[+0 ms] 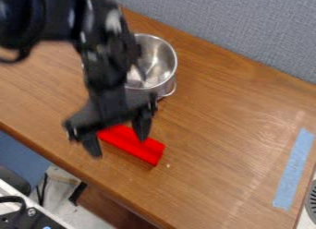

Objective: Move the red object from the metal pot to the table

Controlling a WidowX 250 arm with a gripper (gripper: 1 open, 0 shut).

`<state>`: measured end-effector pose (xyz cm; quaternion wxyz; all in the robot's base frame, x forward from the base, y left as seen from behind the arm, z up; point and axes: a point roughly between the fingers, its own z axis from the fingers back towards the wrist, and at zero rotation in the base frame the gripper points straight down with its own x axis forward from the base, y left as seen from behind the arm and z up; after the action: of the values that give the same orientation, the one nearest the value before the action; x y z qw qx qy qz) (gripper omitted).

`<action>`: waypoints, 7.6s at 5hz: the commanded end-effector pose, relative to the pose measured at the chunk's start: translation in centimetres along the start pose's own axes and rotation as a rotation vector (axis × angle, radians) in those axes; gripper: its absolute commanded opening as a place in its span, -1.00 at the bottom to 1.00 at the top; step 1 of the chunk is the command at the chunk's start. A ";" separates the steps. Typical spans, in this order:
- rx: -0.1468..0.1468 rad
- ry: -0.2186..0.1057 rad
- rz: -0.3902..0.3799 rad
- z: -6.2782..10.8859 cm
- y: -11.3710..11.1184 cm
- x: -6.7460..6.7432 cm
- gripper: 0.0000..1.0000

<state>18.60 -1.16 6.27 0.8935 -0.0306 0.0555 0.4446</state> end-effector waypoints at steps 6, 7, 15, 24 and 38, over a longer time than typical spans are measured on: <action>-0.072 -0.026 0.094 -0.2 -4.9 -2.1 1.00; -0.073 -0.054 0.086 -1.6 -4.0 -2.6 1.00; -0.034 0.041 0.626 -11.7 0.9 0.5 1.00; -0.100 0.064 0.660 8.6 -1.9 -0.8 -1.00; -0.063 -0.200 0.972 -3.3 -6.2 -3.9 1.00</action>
<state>20.58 -8.03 3.14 0.5815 0.0239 -0.0316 0.8126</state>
